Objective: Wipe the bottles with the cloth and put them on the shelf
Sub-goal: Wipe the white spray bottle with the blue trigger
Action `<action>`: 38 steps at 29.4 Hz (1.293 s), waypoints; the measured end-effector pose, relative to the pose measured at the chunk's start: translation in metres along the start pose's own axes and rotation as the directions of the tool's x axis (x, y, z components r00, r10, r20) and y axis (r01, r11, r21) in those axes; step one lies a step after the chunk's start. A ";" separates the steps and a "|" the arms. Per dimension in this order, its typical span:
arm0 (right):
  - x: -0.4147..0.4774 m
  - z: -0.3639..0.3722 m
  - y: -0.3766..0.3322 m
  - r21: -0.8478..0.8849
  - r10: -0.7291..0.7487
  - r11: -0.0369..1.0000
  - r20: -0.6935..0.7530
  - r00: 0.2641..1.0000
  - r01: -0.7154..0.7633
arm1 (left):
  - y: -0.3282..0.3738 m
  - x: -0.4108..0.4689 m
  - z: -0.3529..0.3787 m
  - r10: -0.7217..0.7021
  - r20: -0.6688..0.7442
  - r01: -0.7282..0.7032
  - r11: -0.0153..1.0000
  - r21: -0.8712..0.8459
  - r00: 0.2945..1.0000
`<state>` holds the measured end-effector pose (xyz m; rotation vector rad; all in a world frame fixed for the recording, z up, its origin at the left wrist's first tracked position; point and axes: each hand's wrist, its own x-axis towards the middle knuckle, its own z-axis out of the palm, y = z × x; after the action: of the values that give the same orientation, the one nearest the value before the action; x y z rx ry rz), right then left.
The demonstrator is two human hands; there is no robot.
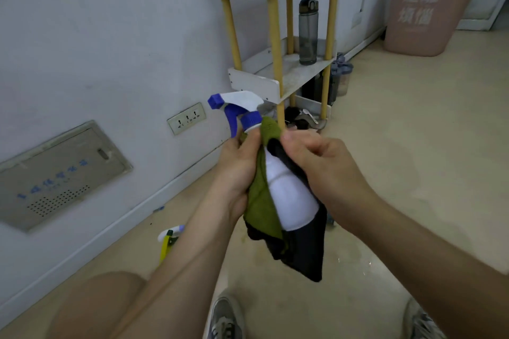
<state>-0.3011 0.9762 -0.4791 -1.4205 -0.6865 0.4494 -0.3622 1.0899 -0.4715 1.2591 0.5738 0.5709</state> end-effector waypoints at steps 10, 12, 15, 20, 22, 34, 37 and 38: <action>-0.009 0.009 0.020 -0.291 -0.130 0.925 0.358 0.925 0.243 | 0.006 0.004 -0.003 -0.030 -0.098 0.050 0.978 0.203 0.995; -0.010 0.014 0.021 -0.260 -0.146 0.941 0.269 0.952 0.218 | 0.008 0.008 -0.006 -0.016 -0.053 0.029 0.970 0.243 0.998; -0.014 0.022 0.026 -0.191 -0.142 0.965 0.185 0.972 0.177 | 0.015 0.014 -0.007 0.011 0.025 -0.017 0.964 0.265 1.000; -0.002 0.017 0.019 0.010 -0.038 0.999 -0.036 0.999 0.038 | 0.006 0.007 -0.016 -0.187 0.261 0.170 0.982 0.085 0.947; 0.007 0.010 0.017 0.123 0.046 0.992 -0.156 0.987 -0.027 | -0.004 0.008 -0.019 -0.167 0.269 0.164 0.986 0.033 0.949; -0.006 0.022 0.012 -0.133 0.032 0.991 0.220 0.975 -0.003 | -0.009 0.021 -0.015 -0.054 -0.203 0.056 0.998 0.001 0.978; -0.002 0.003 0.012 -0.383 0.160 0.923 0.475 0.865 0.039 | -0.009 0.029 -0.023 -0.086 -0.226 0.063 0.992 -0.108 0.970; -0.001 -0.003 0.011 -0.439 0.191 0.896 0.520 0.833 0.069 | -0.008 0.031 -0.026 -0.092 -0.219 0.058 0.986 -0.158 0.971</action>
<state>-0.2987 0.9747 -0.4902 -1.7625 -1.2805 0.8143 -0.3566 1.1274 -0.4875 1.0322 0.7513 0.6862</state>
